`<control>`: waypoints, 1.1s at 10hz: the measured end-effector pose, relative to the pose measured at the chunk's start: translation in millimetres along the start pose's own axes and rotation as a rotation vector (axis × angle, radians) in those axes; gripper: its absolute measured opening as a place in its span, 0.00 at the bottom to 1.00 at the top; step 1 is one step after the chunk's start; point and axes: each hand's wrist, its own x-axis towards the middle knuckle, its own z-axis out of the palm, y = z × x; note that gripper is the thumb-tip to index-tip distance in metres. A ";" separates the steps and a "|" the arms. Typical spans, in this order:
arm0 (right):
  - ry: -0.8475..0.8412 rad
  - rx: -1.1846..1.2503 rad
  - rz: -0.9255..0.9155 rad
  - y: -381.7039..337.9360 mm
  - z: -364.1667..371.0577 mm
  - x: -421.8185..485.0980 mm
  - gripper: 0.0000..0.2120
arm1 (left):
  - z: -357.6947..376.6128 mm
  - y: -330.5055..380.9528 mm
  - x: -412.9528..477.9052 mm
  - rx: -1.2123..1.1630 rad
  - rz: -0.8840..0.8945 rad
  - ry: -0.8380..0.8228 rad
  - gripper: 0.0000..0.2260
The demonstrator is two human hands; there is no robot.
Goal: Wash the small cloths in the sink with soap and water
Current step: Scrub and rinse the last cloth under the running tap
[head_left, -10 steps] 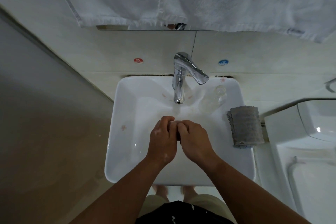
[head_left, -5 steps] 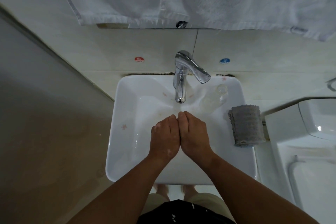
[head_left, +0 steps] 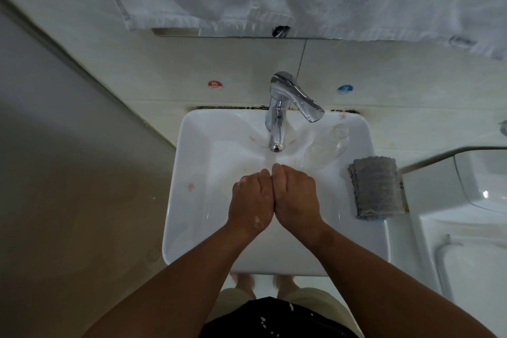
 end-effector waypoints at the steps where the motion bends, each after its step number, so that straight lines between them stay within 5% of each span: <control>1: 0.045 -0.037 -0.040 2.2 4.2 -2.4 0.16 | -1.3 -0.9 0.7 0.036 0.015 -0.035 0.28; 3: 0.022 0.023 -0.005 1.3 5.6 -4.9 0.03 | 2.6 -7.3 1.0 0.048 -0.008 -0.080 0.26; 4: -0.136 0.360 0.360 -6.8 -12.4 4.0 0.14 | 6.5 -14.3 1.3 -0.084 -0.068 -0.123 0.20; 5: -0.238 0.786 0.804 -6.1 -10.1 0.1 0.12 | 7.7 -22.0 -4.8 -0.361 -0.200 -0.096 0.16; 6: -0.256 1.074 1.025 -2.6 -7.6 -3.7 0.16 | 10.1 -24.5 -12.7 -0.583 -0.305 -0.095 0.09; 7: -0.335 1.022 0.934 -2.3 -7.2 -10.2 0.11 | 10.9 -29.1 -14.4 -0.713 -0.377 -0.188 0.10; 9: -0.413 1.261 0.932 3.8 -11.9 -12.4 0.12 | 9.4 -39.4 -6.4 -0.436 -0.262 -0.228 0.13; 11: -0.347 0.957 0.787 16.5 -3.2 -13.4 0.05 | 11.7 -47.4 4.1 -0.370 -0.330 0.014 0.11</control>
